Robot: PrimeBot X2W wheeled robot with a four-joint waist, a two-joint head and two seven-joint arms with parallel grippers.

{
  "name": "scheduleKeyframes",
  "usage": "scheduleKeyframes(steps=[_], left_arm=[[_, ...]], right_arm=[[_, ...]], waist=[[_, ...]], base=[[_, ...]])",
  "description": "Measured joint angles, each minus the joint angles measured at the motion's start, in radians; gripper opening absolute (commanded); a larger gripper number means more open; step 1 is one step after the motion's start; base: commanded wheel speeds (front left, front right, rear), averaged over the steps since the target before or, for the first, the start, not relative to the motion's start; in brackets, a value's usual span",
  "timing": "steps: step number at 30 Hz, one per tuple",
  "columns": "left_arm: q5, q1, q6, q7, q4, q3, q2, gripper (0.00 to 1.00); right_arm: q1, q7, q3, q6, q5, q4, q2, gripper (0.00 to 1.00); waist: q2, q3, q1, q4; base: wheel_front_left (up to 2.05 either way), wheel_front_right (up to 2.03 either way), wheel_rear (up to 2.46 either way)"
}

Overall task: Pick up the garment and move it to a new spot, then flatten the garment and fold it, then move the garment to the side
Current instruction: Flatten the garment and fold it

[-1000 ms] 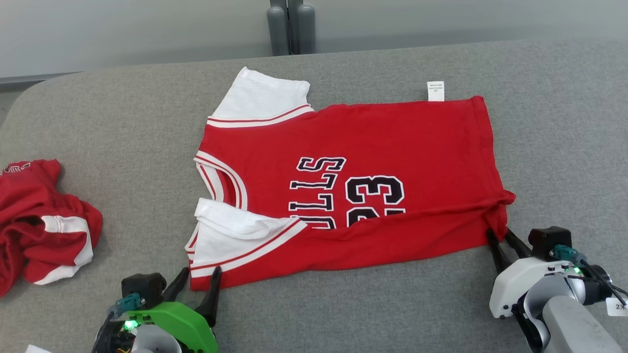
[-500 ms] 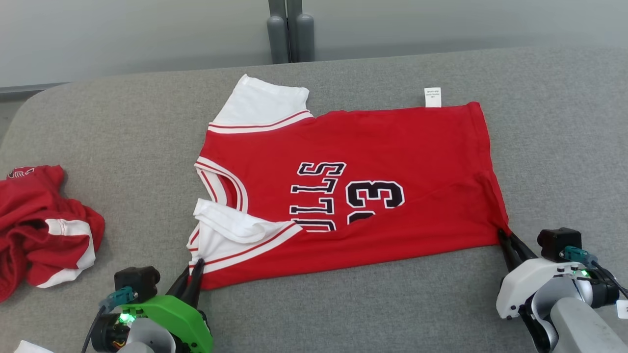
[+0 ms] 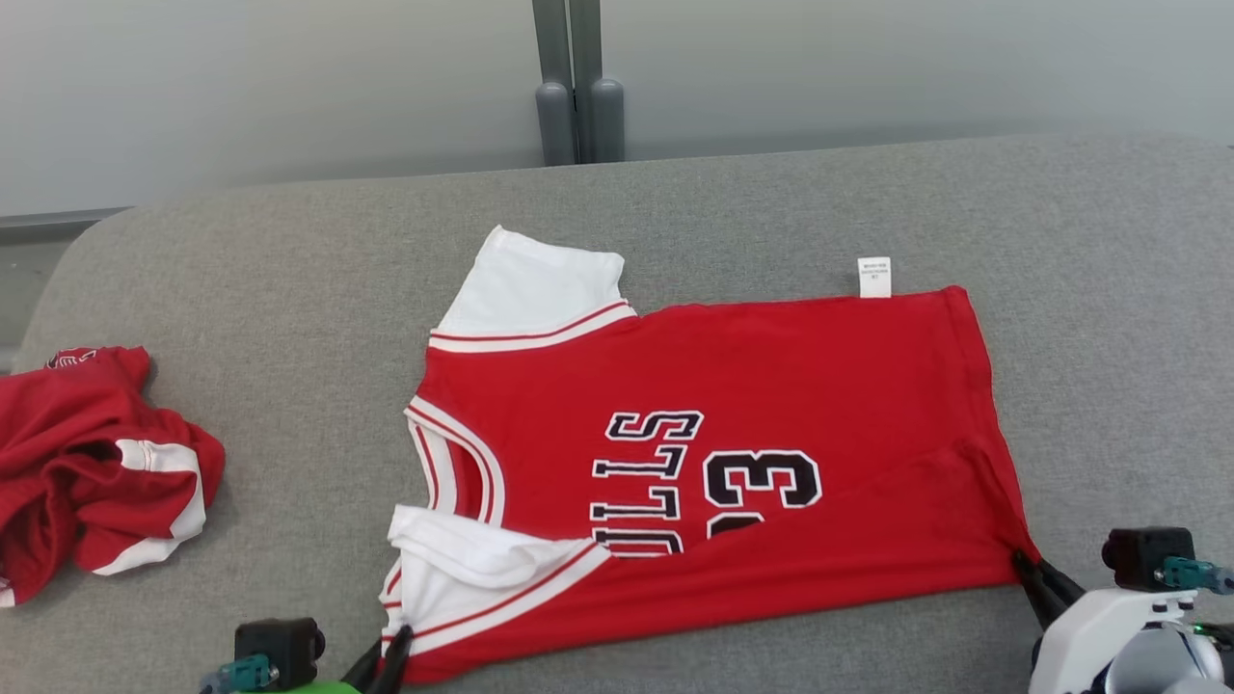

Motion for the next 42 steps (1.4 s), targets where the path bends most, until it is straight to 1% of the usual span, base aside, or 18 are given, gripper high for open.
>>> scheduleKeyframes(steps=[3, 6, 7, 8, 9, 12, 15, 20, 23, 25, 28, 32, 34, 38, 42], left_arm=[[-0.016, 0.061, 0.034, 0.046, -0.084, 0.001, 0.018, 0.0], [-0.037, 0.097, 0.049, 0.076, -0.129, 0.002, 0.03, 0.0], [-0.041, 0.103, 0.052, 0.081, -0.137, 0.002, 0.034, 0.0], [-0.044, 0.106, 0.052, 0.088, -0.142, 0.002, 0.036, 0.52], [-0.046, 0.106, 0.052, 0.098, -0.148, 0.0, 0.038, 1.0], [-0.05, 0.105, 0.054, 0.129, -0.151, -0.01, 0.046, 1.0], [-0.039, 0.093, 0.055, 0.138, -0.155, -0.017, 0.057, 1.0], [-0.011, 0.03, 0.056, 0.144, -0.189, -0.017, 0.069, 1.0], [0.013, -0.033, 0.044, 0.155, -0.21, -0.016, 0.088, 1.0], [0.057, -0.099, 0.043, 0.156, -0.219, -0.018, 0.11, 1.0], [0.072, -0.212, 0.015, 0.191, -0.226, -0.022, 0.116, 1.0], [0.081, -0.371, -0.034, 0.253, -0.183, -0.029, 0.124, 1.0], [0.072, -0.469, -0.064, 0.28, -0.145, -0.031, 0.109, 1.0], [0.062, -0.65, -0.117, 0.342, -0.043, -0.049, 0.077, 1.0], [0.052, -0.798, -0.158, 0.42, 0.062, -0.091, 0.053, 1.0]], right_arm=[[0.065, 0.092, -0.017, 0.0, 0.039, -0.084, -0.03, 0.0], [0.109, 0.167, -0.04, 0.0, 0.059, -0.149, -0.039, 0.0], [0.119, 0.191, -0.046, 0.0, 0.059, -0.17, -0.039, 0.19], [0.126, 0.202, -0.053, 0.0, 0.059, -0.184, -0.037, 1.0], [0.132, 0.215, -0.064, 0.0, 0.059, -0.198, -0.035, 1.0], [0.147, 0.247, -0.084, -0.001, 0.055, -0.228, -0.023, 1.0], [0.158, 0.272, -0.093, -0.001, 0.047, -0.256, -0.012, 1.0], [0.181, 0.287, -0.147, -0.001, 0.046, -0.32, -0.01, 1.0], [0.177, 0.264, -0.193, -0.001, 0.046, -0.383, -0.007, 1.0], [0.146, 0.231, -0.218, -0.001, 0.047, -0.412, 0.002, 1.0], [0.07, 0.187, -0.235, -0.001, 0.04, -0.422, 0.013, 1.0], [-0.056, 0.161, -0.231, -0.001, 0.027, -0.37, 0.035, 1.0], [-0.133, 0.16, -0.247, -0.001, 0.024, -0.312, 0.058, 1.0], [-0.276, 0.165, -0.246, -0.002, 0.018, -0.212, 0.088, 1.0], [-0.39, 0.187, -0.228, -0.002, 0.025, -0.117, 0.095, 1.0]], waist=[[0.0, -0.003, 0.0, -0.005], [0.0, 0.0, 0.0, -0.011], [0.0, 0.001, 0.0, -0.013], [0.0, 0.001, 0.0, -0.014], [0.0, 0.001, 0.0, -0.014], [0.0, 0.002, 0.0, -0.015], [0.0, 0.001, 0.0, -0.015], [0.0, 0.002, 0.0, -0.019], [0.0, 0.012, 0.0, -0.023], [0.0, 0.022, 0.0, -0.026], [0.0, 0.047, 0.0, -0.032], [0.0, 0.093, 0.0001, -0.041], [0.0, 0.124, 0.0, -0.045], [0.0, 0.187, 0.0001, -0.054], [0.0, 0.246, 0.0001, -0.063]], base=[[0.0, 0.0, 0.0], [0.0, 0.0, 0.0], [0.0, 0.0, 0.0], [0.0, 0.0, 0.0], [0.0, 0.0, 0.0], [0.0, 0.0, 0.0], [0.0, 0.0, 0.0], [0.0, 0.0, 0.0], [0.0, 0.0, 0.0], [0.0, 0.0, 0.0], [0.0, 0.0, 0.0], [0.0, 0.0, 0.0], [0.0, 0.0, 0.0], [0.0, 0.0, 0.0], [0.0, 0.0, 0.0]])
